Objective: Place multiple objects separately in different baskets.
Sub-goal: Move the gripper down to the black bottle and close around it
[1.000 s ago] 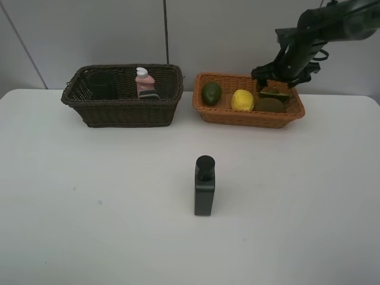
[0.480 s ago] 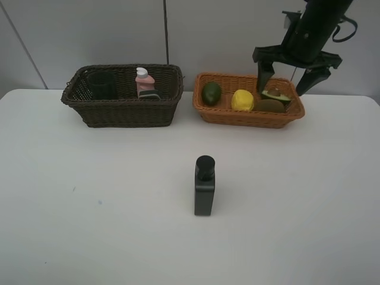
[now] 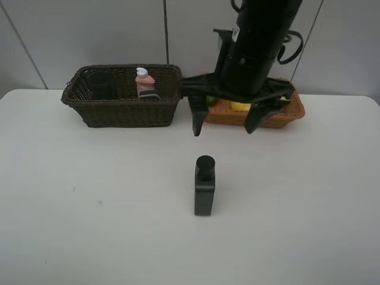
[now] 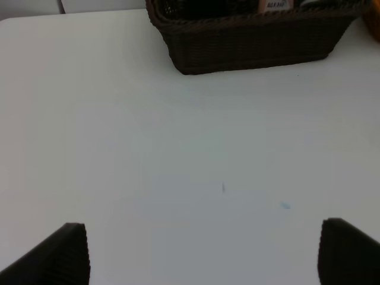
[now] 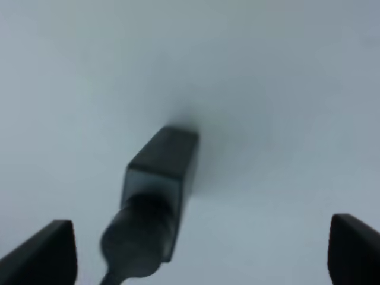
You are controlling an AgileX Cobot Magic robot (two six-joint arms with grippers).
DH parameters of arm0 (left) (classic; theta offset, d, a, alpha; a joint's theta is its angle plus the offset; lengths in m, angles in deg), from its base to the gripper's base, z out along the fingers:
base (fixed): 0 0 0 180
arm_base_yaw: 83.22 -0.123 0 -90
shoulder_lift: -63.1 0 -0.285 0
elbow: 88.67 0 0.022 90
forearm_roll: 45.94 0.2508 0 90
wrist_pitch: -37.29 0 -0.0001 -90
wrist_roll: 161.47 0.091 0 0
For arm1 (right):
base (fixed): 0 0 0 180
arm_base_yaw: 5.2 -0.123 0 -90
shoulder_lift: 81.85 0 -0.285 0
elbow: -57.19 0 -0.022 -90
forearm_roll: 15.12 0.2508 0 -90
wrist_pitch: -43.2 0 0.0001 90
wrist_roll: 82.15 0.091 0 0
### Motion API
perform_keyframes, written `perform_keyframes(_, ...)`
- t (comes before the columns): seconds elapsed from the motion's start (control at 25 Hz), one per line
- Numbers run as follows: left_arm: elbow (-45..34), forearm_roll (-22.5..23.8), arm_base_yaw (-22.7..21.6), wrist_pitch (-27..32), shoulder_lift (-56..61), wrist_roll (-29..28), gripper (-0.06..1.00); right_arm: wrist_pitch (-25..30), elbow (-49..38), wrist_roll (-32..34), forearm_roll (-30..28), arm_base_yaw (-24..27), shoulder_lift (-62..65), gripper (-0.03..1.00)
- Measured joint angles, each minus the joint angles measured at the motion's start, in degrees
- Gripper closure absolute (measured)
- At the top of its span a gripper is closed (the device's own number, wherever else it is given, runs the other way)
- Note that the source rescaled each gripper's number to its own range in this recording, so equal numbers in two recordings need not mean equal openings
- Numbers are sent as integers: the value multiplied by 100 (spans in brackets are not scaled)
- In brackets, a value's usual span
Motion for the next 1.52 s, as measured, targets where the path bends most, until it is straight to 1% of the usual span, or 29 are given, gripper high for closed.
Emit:
perform_keyframes(0.08, 0, 0, 0, 0, 0, 0, -5, -5, -12, 246, 0, -372, 0, -3)
perform_keyframes(0.16, 0, 0, 0, 0, 0, 0, -5, -5, -12, 468, -43, -522, 0, -3)
perform_keyframes(0.48, 0, 0, 0, 0, 0, 0, -5, -1, -25, 740, -42, -536, -75, -3)
perform_keyframes(1.12, 0, 0, 0, 0, 0, 0, -5, 5, -25, 758, 0, -588, -1012, -3)
perform_keyframes(1.52, 0, 0, 0, 0, 0, 0, -5, 4, -25, 758, -108, -588, -1540, -3)
